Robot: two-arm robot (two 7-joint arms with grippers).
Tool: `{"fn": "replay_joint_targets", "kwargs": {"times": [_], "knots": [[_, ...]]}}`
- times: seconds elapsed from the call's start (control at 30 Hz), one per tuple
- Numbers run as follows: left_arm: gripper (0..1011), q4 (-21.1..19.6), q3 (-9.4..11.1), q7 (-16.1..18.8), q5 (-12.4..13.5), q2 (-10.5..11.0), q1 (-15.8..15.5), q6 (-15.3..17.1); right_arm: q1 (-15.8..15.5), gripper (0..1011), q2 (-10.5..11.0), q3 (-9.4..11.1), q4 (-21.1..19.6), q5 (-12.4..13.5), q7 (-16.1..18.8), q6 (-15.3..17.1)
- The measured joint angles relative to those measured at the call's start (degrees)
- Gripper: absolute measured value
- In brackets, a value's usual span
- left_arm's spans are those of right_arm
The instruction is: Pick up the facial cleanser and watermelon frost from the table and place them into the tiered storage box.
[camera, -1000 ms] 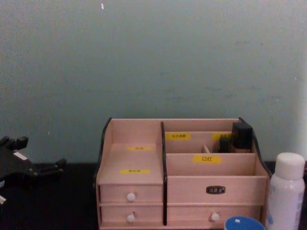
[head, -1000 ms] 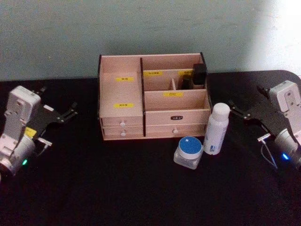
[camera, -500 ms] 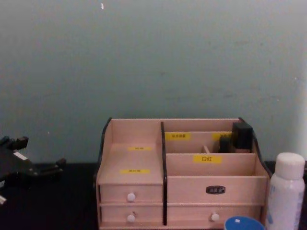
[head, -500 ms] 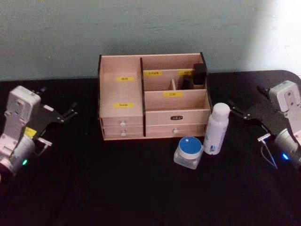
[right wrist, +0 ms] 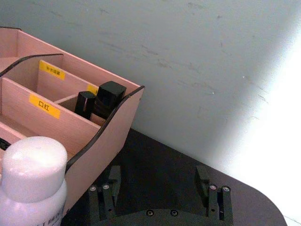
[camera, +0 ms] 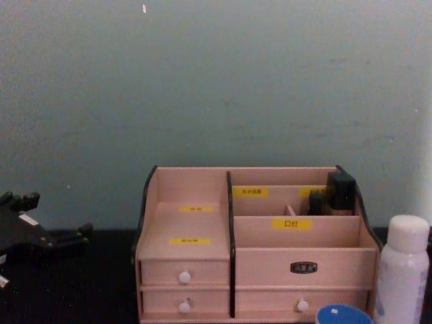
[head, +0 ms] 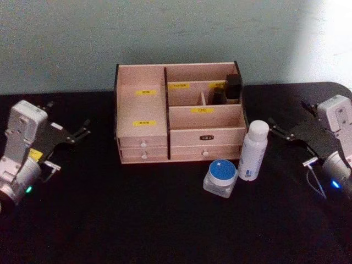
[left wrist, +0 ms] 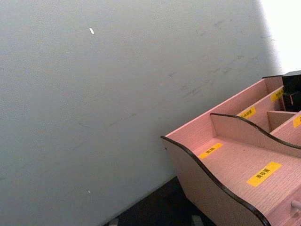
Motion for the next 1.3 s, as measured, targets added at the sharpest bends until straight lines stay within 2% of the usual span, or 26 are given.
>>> {"fn": "replay_joint_targets", "kwargs": {"times": [0.27,0.47,0.6,0.8,0.9,1.03,1.3], "knots": [[1001,0.00,0.00,0.00,0.00,0.00,0.00,0.00,-4.46,1002,1.78,2.28,-4.34,1.02,0.83,1.10],[1001,0.00,0.00,0.00,0.00,0.00,0.00,0.00,-9.64,1002,3.93,4.08,-8.89,2.25,1.43,2.77],[1001,0.00,0.00,0.00,0.00,0.00,0.00,0.00,-13.68,1002,5.57,5.51,-12.29,3.89,2.72,4.14],[1001,0.00,0.00,0.00,0.00,0.00,0.00,0.00,-17.54,1003,7.03,6.54,-15.73,6.33,5.70,6.24],[1001,0.00,0.00,0.00,0.00,0.00,0.00,0.00,-18.21,1003,7.00,6.71,-16.20,7.53,7.24,6.42],[1001,0.00,0.00,0.00,0.00,0.00,0.00,0.00,-18.29,1003,5.77,6.79,-16.21,9.21,9.49,6.38],[1001,-0.01,0.00,0.00,0.00,0.00,0.00,0.00,-15.21,1003,1.38,6.07,-13.76,9.74,11.76,5.38]]}}
